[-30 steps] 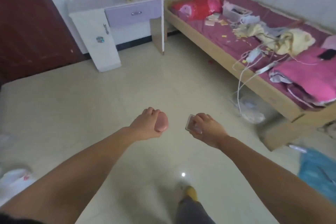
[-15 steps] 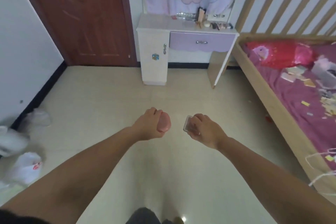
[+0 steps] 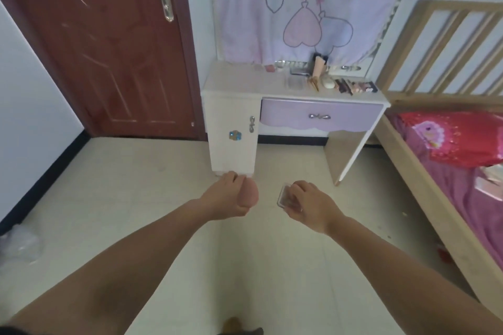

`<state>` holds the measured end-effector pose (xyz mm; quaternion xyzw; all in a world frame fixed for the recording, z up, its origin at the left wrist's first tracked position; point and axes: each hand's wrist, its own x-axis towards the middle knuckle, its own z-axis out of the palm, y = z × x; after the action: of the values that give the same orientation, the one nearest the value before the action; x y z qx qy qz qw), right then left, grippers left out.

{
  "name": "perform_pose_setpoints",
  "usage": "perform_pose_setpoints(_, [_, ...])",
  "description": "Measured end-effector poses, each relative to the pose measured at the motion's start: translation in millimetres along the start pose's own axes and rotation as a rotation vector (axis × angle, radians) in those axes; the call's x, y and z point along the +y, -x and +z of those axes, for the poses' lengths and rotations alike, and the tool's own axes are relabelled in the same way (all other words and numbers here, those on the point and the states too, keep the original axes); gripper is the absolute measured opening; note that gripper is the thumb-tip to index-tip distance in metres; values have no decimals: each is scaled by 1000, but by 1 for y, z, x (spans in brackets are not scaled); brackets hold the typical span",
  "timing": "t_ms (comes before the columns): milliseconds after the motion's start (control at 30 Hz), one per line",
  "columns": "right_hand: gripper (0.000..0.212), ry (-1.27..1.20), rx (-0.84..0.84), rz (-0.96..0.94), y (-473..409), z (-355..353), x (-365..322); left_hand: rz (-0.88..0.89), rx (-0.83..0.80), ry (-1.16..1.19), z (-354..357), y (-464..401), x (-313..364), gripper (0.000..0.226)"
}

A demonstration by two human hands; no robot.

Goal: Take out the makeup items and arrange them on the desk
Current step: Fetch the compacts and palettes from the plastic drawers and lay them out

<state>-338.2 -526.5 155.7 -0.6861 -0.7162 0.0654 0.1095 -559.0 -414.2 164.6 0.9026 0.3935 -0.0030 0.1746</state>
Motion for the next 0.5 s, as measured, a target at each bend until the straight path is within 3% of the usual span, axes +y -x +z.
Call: perform_pose_setpoints(500, [23, -66, -49, 27, -343, -6, 196, -69, -49, 63, -81, -370, -98, 80])
